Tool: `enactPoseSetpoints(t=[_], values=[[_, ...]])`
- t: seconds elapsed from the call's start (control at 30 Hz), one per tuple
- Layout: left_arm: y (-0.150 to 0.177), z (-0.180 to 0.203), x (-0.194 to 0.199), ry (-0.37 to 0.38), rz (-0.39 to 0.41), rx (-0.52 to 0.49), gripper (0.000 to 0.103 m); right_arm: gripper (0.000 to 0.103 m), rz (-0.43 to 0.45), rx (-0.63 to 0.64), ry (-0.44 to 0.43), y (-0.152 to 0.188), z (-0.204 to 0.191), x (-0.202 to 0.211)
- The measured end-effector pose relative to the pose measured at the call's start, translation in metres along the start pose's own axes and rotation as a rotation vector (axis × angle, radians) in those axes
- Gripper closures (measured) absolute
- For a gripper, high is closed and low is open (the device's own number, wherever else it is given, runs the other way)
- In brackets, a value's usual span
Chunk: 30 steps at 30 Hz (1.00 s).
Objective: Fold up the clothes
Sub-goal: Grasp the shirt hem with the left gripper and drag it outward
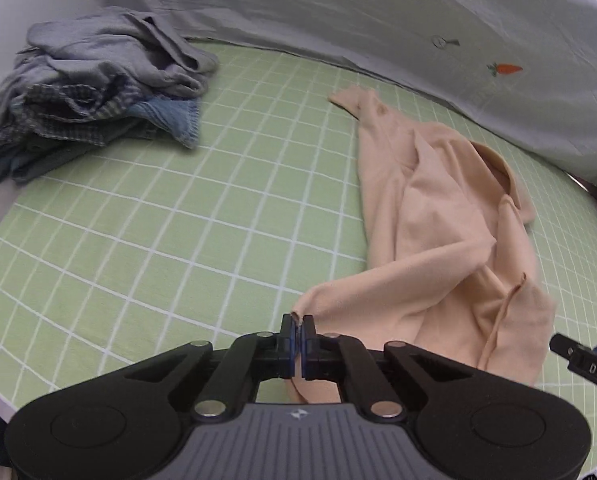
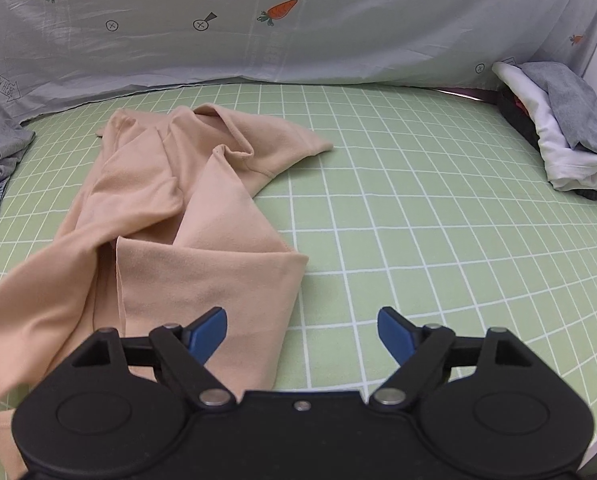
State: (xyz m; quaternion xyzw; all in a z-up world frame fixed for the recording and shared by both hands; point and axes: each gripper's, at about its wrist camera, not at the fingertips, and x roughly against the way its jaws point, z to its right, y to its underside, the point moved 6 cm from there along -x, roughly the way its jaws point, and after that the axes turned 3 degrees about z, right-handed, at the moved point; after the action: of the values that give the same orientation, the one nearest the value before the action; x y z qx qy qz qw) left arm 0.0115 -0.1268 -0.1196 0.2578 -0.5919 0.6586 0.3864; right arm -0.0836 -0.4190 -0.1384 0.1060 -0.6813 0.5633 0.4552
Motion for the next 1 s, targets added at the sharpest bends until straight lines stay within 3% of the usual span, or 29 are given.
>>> enactPoseSetpoints(t=[0.07, 0.17, 0.37, 0.53, 0.57, 0.63, 0.87, 0.9, 0.97, 1.0], values=[[-0.006, -0.027, 0.003, -0.071, 0.028, 0.084, 0.100, 0.020, -0.006, 0.012, -0.006, 0.003, -0.006, 0.000], [-0.002, -0.062, -0.005, -0.139, -0.021, 0.163, 0.100, 0.020, -0.005, 0.023, -0.016, 0.006, -0.017, 0.002], [0.014, -0.106, -0.006, -0.187, -0.057, 0.223, 0.100, 0.019, 0.037, 0.010, -0.038, -0.002, -0.040, 0.008], [0.004, -0.135, -0.002, -0.284, -0.047, 0.242, 0.093, 0.018, 0.055, 0.017, -0.038, -0.010, -0.061, 0.008], [0.003, -0.137, -0.001, -0.286, -0.045, 0.239, 0.089, 0.018, 0.059, 0.018, -0.036, -0.011, -0.064, 0.008], [0.000, -0.135, 0.000, -0.273, -0.044, 0.230, 0.070, 0.017, 0.063, 0.014, -0.029, -0.014, -0.068, 0.008], [0.003, -0.095, -0.008, -0.191, -0.066, 0.130, 0.059, 0.017, 0.051, 0.088, -0.045, -0.021, -0.089, -0.005], [0.004, -0.089, -0.009, -0.183, -0.067, 0.116, 0.059, 0.023, 0.051, 0.103, -0.047, -0.021, -0.090, -0.006], [0.005, -0.078, -0.010, -0.167, -0.067, 0.088, 0.059, 0.046, 0.054, 0.130, -0.049, -0.021, -0.090, -0.007], [0.005, -0.072, -0.010, -0.161, -0.066, 0.079, 0.058, 0.072, 0.051, 0.132, -0.062, -0.021, -0.088, -0.006]])
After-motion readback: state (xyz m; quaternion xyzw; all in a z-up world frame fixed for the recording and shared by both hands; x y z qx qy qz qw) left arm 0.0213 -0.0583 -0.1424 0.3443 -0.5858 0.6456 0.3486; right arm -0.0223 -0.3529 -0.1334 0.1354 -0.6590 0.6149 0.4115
